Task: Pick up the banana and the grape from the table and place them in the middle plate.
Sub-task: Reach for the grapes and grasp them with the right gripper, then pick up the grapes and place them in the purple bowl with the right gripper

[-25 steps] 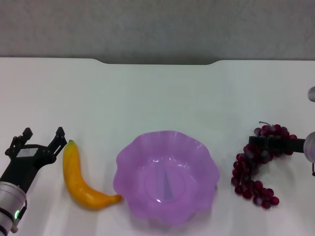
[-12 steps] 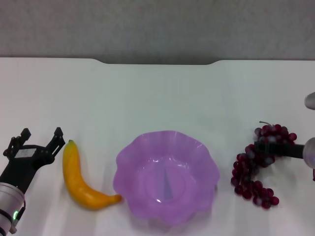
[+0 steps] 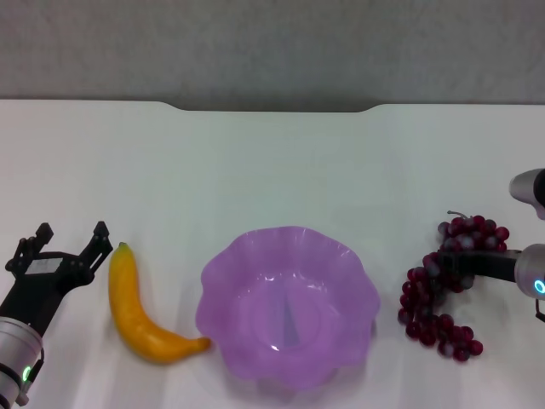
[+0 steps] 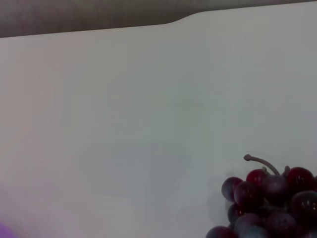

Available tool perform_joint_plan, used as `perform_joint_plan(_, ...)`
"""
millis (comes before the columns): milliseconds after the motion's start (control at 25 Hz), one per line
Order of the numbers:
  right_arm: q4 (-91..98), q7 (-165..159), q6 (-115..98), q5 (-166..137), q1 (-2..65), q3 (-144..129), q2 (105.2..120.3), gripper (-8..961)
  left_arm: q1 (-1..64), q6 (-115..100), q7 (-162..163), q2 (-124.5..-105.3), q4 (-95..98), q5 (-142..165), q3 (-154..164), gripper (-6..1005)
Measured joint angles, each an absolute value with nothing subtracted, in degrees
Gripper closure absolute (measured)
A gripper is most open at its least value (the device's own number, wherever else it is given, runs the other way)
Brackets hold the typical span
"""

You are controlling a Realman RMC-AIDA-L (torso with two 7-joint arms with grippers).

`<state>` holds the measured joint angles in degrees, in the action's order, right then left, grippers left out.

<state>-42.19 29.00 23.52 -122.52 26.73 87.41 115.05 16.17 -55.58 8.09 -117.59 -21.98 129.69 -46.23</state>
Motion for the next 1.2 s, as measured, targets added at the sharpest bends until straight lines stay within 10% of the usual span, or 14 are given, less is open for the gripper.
perform_joint_plan(1200, -49.58, 29.09, -2.72, -122.52, 19.06, 66.56, 115.04, 559, 15.72, -55.5, 8.09, -117.59, -21.74, 129.55, -46.23, 105)
